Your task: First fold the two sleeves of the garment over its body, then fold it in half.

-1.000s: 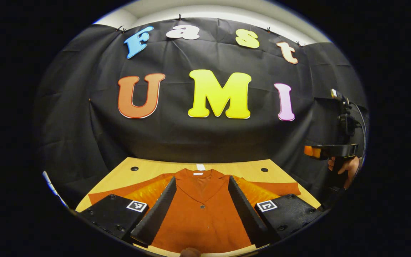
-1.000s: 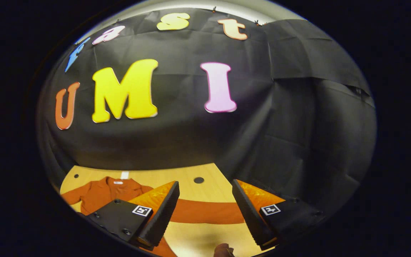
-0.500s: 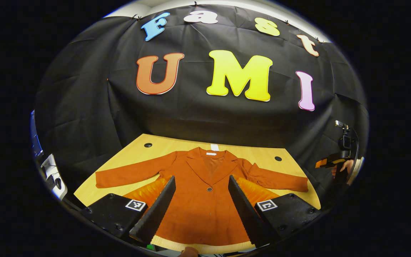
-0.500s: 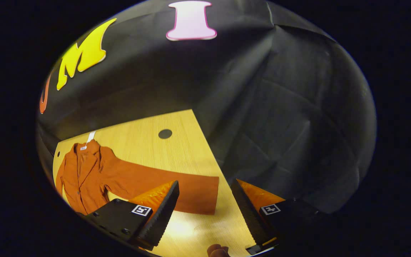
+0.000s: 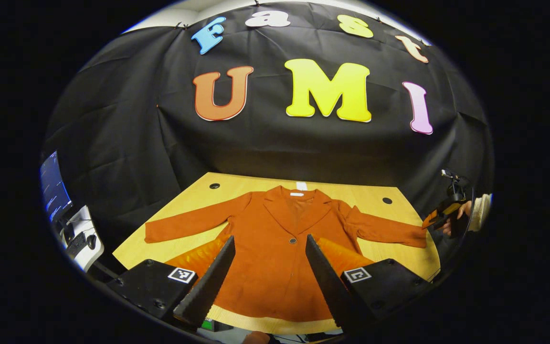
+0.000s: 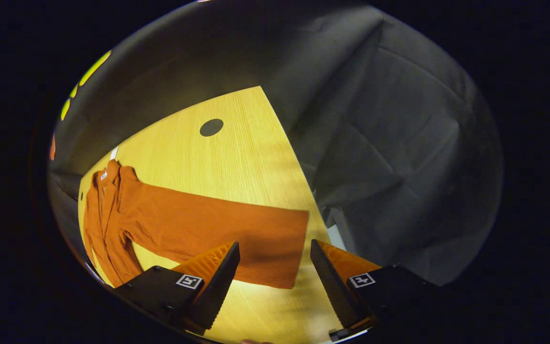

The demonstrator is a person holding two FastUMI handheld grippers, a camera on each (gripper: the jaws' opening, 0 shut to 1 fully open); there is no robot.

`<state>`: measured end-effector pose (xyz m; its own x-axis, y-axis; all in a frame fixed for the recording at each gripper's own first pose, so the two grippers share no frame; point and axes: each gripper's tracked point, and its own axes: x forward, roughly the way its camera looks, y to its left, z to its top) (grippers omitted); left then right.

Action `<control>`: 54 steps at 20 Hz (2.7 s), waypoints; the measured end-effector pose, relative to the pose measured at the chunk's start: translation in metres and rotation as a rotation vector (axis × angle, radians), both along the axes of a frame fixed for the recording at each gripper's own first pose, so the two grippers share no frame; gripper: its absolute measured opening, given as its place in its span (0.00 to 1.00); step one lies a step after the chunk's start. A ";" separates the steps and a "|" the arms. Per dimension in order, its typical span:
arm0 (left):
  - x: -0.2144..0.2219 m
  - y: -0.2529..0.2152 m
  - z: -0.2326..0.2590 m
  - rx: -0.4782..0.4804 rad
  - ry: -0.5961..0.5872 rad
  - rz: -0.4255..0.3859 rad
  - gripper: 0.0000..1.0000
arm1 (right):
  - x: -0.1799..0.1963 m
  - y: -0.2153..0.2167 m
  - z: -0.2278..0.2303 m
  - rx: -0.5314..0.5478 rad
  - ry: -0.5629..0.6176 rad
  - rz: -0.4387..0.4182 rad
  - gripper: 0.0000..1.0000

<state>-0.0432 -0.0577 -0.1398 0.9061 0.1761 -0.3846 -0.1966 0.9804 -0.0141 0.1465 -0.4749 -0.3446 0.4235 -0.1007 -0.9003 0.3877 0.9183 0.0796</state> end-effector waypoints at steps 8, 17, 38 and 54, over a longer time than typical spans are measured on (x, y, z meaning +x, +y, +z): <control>-0.027 0.027 -0.014 -0.010 0.050 0.150 0.96 | -0.008 0.008 -0.029 0.251 0.110 -0.137 0.75; -0.030 0.021 -0.007 0.008 0.060 0.158 0.96 | 0.000 -0.007 -0.040 0.234 0.112 -0.153 0.68; -0.023 0.060 -0.013 0.032 0.051 0.086 0.96 | 0.001 -0.006 -0.009 0.184 0.072 -0.172 0.07; -0.019 0.177 -0.063 0.054 0.112 0.018 0.97 | 0.081 0.233 0.105 0.085 -0.043 0.048 0.01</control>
